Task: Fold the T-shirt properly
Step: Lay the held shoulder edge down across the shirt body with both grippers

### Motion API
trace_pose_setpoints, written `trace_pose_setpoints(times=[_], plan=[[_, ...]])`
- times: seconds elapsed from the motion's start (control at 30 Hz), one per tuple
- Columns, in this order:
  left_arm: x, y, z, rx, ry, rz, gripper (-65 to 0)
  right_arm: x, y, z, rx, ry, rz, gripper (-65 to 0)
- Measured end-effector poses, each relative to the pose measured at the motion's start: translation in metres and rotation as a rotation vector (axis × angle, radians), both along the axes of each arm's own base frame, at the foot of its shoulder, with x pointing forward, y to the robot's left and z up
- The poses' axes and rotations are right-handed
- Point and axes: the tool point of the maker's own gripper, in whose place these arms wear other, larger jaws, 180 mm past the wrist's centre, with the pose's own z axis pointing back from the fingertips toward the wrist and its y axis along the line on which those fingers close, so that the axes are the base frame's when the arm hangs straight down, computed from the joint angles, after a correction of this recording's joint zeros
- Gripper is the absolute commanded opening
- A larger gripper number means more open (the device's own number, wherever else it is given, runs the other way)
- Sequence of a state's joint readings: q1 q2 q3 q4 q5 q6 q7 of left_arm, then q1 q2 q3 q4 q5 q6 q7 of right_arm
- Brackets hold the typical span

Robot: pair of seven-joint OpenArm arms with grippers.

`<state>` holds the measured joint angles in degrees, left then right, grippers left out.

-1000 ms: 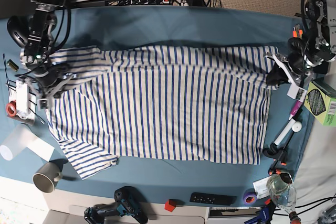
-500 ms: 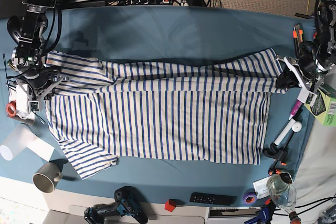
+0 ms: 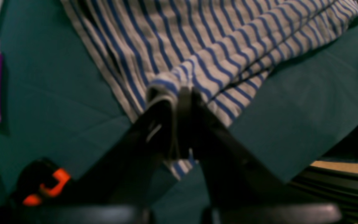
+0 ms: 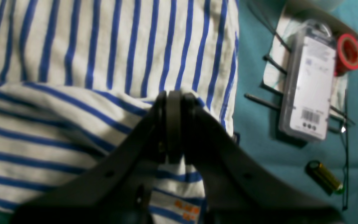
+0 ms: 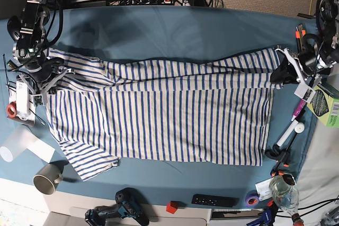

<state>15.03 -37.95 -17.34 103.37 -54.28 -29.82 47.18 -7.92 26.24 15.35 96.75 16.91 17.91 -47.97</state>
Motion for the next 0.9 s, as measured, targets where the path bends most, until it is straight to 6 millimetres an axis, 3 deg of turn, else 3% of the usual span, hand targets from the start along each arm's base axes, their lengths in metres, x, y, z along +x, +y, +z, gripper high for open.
trace_pose_setpoints(times=[0.3,0.5,0.7,0.9], plan=[[-0.031,0.010,-0.004,-0.014,0.065,0.012,-65.0,-0.010,-0.003,-0.007,-0.013,0.054,-0.013,-65.0],[-0.058,0.011,0.018,-0.070,0.058,-0.042,-65.0,-0.034,0.008,-0.013,-0.039,0.112,0.055,-65.0],[-0.077,0.009,0.043,-0.107,0.035,-0.092,-65.0,-0.063,0.005,0.005,-0.106,0.124,0.073,-65.0],[-0.089,0.007,0.047,-0.152,0.073,-0.105,-65.0,-0.093,-0.015,0.032,-0.095,0.102,0.003,-65.0]])
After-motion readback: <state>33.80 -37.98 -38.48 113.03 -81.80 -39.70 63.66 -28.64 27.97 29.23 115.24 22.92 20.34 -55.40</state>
